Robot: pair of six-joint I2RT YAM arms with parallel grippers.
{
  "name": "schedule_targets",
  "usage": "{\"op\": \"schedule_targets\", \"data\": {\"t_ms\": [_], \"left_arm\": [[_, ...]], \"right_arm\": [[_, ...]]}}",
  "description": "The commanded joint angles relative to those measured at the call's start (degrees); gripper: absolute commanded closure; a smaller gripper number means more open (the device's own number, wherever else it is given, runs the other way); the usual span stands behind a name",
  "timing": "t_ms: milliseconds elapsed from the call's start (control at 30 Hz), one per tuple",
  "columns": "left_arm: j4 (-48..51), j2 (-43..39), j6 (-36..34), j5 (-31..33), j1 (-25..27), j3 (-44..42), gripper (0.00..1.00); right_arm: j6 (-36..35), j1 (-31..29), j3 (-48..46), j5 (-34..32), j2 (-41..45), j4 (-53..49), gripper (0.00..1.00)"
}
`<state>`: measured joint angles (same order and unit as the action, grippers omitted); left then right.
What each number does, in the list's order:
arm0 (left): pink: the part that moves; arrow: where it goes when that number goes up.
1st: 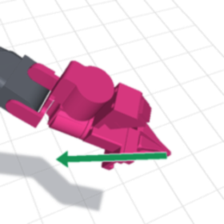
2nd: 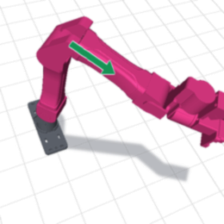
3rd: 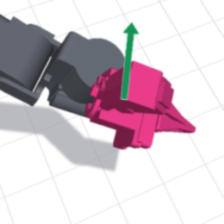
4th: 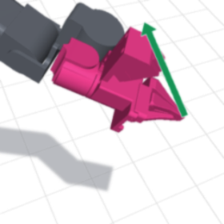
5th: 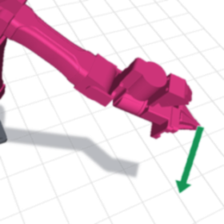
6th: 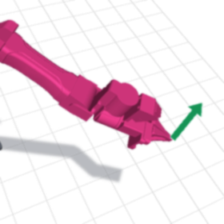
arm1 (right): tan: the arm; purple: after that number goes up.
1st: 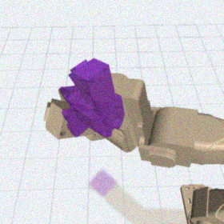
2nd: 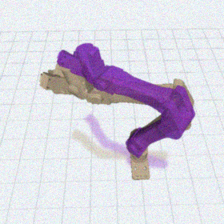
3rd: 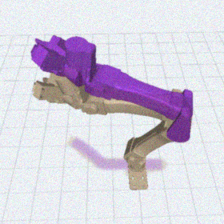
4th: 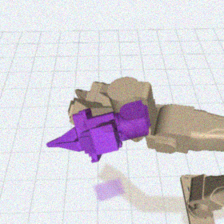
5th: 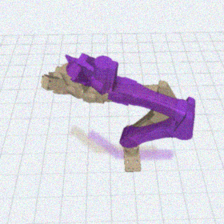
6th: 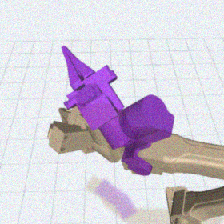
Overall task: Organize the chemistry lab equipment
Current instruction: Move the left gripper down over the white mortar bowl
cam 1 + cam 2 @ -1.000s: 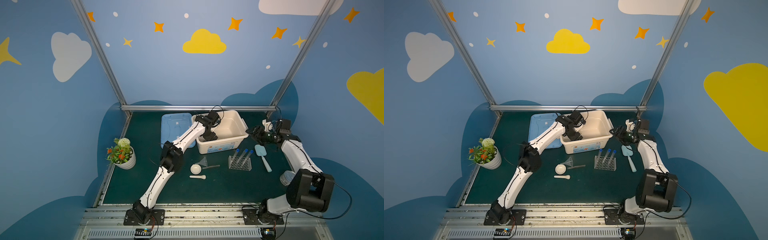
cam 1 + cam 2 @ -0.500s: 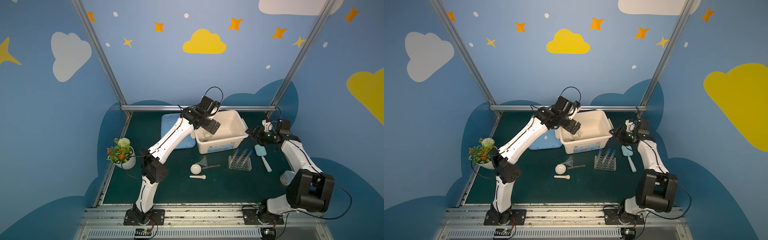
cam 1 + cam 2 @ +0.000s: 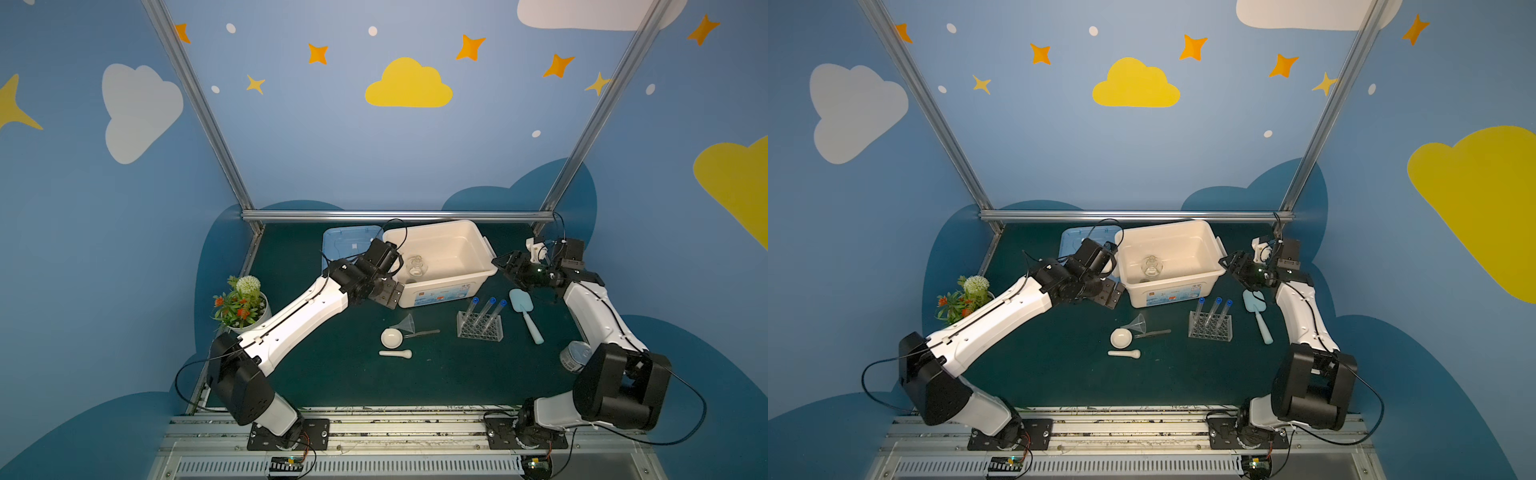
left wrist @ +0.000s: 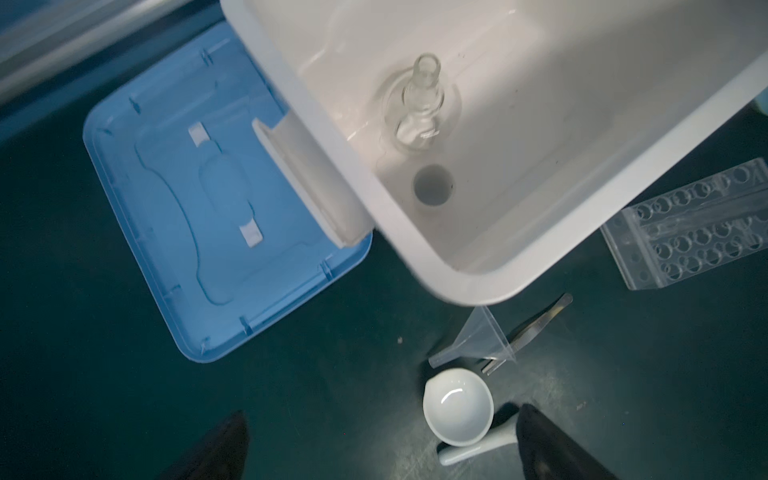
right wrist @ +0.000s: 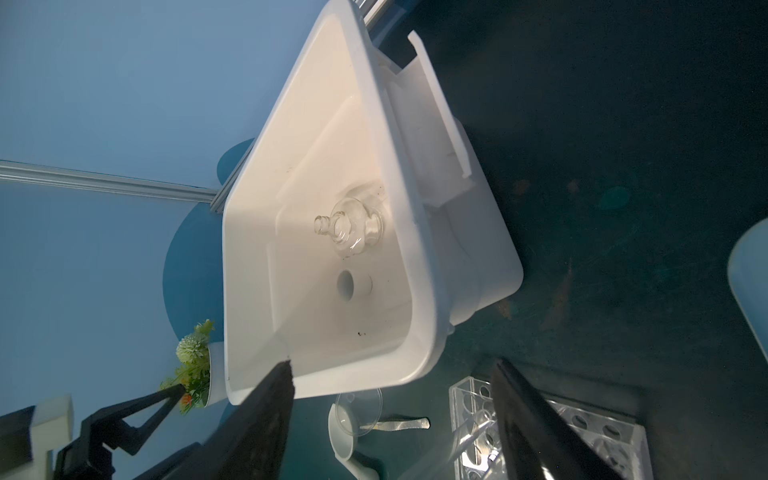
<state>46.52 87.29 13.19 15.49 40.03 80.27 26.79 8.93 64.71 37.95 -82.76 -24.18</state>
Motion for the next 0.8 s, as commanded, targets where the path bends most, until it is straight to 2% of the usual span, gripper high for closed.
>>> {"op": "schedule_targets", "data": {"t_ms": [0, 267, 500, 767], "left_arm": [[-1.8, -1.5, 7.6, -1.0, 0.7, -4.8, 0.00], [-5.6, 1.6, 14.4, -2.7, 4.9, -11.1, 0.00], [-7.9, 7.4, 17.6, -4.9, 7.2, -11.9, 0.00], [-7.7, 12.1, 18.9, -4.7, 8.4, -11.5, 0.00]], "right_arm": [[-0.8, 0.4, -0.8, -0.7, 1.8, 0.0, 0.24], [-0.9, 0.7, -1.1, -1.2, 2.2, -0.6, 0.24], [-1.2, 1.0, -1.3, -1.2, 2.3, -1.1, 0.23], [-1.3, 1.4, -1.3, -1.2, 2.3, -1.4, 0.24]]}}
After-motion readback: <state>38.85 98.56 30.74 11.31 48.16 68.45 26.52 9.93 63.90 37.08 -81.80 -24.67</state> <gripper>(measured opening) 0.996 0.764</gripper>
